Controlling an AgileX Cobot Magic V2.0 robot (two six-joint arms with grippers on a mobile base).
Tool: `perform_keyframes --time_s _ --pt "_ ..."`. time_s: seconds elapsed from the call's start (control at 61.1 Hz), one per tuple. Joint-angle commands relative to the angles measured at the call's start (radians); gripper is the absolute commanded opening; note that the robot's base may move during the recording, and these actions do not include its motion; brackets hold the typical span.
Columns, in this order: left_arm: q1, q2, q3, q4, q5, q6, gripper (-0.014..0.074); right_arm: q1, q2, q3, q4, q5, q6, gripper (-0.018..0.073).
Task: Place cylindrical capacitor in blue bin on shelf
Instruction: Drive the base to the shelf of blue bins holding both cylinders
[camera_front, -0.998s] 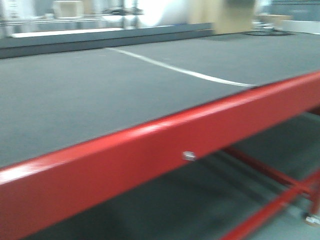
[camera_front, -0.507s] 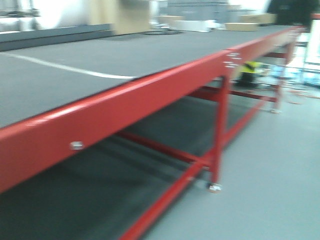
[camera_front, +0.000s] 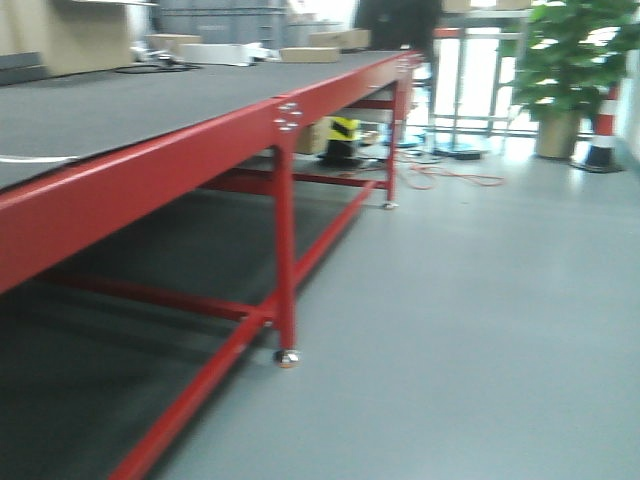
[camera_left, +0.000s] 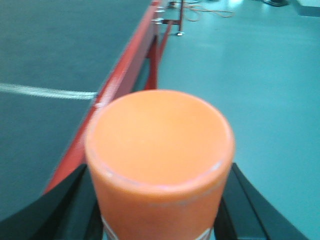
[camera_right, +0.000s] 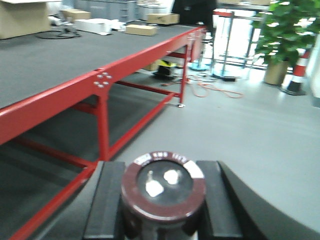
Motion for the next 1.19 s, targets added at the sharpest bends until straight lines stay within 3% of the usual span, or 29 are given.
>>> perform_keyframes --time_s 0.0,1.179 --pt "-0.007 -0.006 -0.002 -0.005 -0.022 -0.001 -0.0111 0.001 -0.003 -0.007 -0.011 -0.022 -0.001 -0.0132" --pt "-0.007 -0.006 -0.002 -0.005 -0.022 -0.001 -0.0111 0.001 -0.003 -0.007 -0.011 -0.022 -0.001 -0.0132"
